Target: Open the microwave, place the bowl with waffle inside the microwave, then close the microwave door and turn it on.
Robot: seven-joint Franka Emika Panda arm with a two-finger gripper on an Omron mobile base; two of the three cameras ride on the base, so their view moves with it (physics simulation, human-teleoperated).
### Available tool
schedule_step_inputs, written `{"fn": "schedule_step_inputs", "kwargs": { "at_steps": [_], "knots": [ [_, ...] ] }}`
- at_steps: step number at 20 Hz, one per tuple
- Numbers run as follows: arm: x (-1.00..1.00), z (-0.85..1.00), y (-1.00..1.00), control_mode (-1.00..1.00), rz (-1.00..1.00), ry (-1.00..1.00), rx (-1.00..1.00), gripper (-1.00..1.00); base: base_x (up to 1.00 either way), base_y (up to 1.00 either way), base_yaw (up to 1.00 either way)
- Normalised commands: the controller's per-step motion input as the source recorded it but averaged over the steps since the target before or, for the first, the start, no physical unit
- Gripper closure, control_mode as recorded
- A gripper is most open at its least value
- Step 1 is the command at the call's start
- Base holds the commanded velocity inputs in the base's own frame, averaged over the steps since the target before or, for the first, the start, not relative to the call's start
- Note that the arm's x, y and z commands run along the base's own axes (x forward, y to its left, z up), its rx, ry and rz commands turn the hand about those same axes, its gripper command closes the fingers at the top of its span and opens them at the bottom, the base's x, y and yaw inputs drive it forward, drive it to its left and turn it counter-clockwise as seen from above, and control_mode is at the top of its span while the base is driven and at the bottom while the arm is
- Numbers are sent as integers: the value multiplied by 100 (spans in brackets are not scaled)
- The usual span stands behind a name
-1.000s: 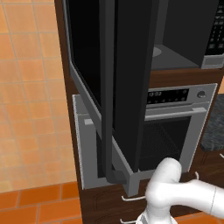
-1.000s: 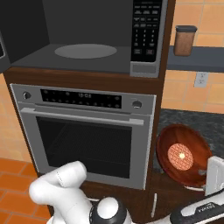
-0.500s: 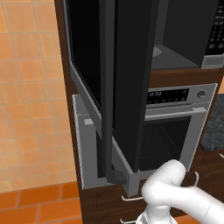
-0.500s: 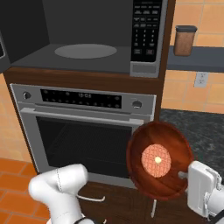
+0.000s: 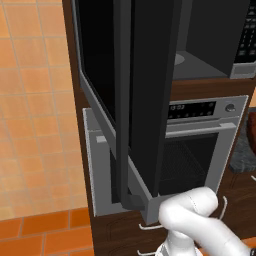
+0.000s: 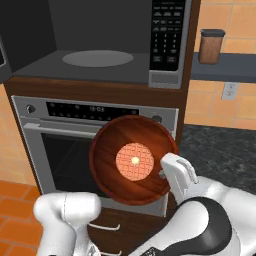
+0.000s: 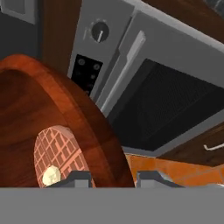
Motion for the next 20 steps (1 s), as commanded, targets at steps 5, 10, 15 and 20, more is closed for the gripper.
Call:
{"fn": "schedule_step_inputs", "kwargs": {
  "at_steps": [5,10,15,20],
  "knots": [
    [7,39,100,-100,-25,2,-19,100,0,0,0],
    [7,65,100,-100,-10,1,-9,100,0,0,0],
    [0,97,90,-100,-12,0,0,100,0,0,0],
    [23,94,64,-100,-6,0,10,100,0,0,0]
  ]
}}
